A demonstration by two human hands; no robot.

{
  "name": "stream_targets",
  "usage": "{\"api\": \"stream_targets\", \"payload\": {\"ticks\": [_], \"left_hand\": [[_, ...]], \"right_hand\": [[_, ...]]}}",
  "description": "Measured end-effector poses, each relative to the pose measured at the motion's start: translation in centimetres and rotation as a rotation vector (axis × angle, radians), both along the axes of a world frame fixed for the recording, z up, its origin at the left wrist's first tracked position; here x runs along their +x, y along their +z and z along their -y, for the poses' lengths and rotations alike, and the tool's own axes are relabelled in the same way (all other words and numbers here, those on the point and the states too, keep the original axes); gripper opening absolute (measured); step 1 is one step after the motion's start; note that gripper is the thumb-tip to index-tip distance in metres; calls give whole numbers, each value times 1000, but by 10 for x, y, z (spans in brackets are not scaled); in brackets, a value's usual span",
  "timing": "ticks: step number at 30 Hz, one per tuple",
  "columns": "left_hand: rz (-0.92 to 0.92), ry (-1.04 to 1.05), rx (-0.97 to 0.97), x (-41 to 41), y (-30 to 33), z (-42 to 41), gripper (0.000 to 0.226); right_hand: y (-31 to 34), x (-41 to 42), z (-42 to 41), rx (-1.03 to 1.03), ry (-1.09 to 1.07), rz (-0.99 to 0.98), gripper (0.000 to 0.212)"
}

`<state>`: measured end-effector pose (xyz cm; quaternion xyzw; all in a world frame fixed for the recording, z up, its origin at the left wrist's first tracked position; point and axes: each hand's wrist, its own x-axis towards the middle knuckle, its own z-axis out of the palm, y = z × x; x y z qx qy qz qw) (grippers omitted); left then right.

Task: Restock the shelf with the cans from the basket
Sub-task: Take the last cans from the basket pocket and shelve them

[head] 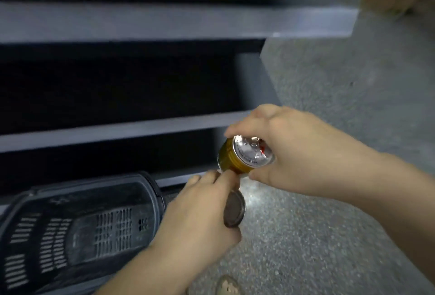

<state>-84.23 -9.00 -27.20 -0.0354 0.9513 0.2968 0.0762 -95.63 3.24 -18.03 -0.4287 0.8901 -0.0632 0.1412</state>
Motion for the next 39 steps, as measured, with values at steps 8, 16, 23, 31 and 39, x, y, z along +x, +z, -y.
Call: {"api": "stream_targets", "payload": {"ticks": [8, 16, 23, 31, 39], "left_hand": [[-90, 4, 0, 36, 218, 93, 49], [-131, 28, -49, 37, 395, 181, 49], [-115, 149, -71, 15, 500, 234, 42], [-43, 190, -205, -29, 536, 294, 50], [18, 167, -318, -66, 549, 338, 52]], "right_hand": [[210, 20, 48, -87, 26, -22, 65], [351, 12, 115, -168, 105, 42, 59], [411, -22, 175, -276, 180, 80, 50], [429, -80, 244, -364, 243, 78, 51], [412, -118, 304, -348, 228, 81, 53]]}}
